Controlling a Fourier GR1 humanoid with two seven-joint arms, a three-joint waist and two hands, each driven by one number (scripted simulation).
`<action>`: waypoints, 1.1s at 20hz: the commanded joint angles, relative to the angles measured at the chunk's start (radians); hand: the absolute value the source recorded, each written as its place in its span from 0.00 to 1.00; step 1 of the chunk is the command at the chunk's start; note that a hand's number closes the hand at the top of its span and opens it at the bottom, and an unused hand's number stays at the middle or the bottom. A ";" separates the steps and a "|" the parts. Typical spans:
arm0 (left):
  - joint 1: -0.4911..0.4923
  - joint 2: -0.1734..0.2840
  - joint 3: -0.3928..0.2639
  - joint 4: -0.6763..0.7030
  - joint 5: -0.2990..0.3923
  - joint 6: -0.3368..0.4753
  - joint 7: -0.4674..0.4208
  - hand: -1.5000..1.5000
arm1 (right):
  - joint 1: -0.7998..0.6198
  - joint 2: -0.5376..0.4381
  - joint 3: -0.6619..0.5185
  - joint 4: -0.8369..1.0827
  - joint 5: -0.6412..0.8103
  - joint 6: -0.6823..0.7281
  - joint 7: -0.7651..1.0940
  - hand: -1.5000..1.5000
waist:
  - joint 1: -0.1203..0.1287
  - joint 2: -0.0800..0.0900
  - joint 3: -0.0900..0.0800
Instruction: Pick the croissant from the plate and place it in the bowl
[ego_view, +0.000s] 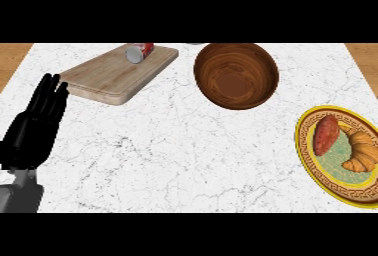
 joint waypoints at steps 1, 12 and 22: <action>0.021 -0.029 -0.004 -0.054 -0.029 0.032 0.019 0.50 | 0.135 0.021 -0.008 -0.163 0.031 -0.080 -0.016 0.00 | -0.011 -0.003 -0.001; -0.017 -0.022 0.066 -0.033 -0.025 -0.045 0.090 0.50 | 0.241 0.131 -0.035 -0.241 0.167 -0.181 -0.093 0.00 | -0.003 0.000 -0.001; -0.007 -0.137 0.006 -0.079 -0.134 0.003 0.084 0.50 | 0.134 0.154 -0.068 0.006 0.293 -0.142 -0.216 0.00 | 0.004 0.002 0.000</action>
